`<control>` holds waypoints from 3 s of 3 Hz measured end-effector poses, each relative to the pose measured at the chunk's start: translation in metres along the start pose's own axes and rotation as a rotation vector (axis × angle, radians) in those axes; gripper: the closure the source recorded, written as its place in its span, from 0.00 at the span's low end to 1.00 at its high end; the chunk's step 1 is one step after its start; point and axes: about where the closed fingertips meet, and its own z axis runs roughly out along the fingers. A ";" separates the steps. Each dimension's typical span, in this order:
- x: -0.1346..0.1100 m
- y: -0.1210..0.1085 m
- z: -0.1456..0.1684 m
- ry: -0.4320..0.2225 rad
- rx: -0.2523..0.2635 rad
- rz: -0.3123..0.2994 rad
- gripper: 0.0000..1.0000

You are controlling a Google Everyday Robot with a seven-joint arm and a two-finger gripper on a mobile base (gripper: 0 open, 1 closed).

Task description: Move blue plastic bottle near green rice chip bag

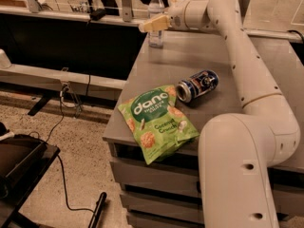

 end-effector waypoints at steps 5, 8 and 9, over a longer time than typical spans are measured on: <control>0.005 -0.007 -0.006 -0.011 0.000 0.030 1.00; 0.000 0.000 -0.077 -0.003 -0.092 0.101 1.00; -0.002 0.016 -0.095 0.006 -0.153 0.102 1.00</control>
Offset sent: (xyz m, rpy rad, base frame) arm 0.0041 -0.0065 0.0010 0.0186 0.0001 0.0095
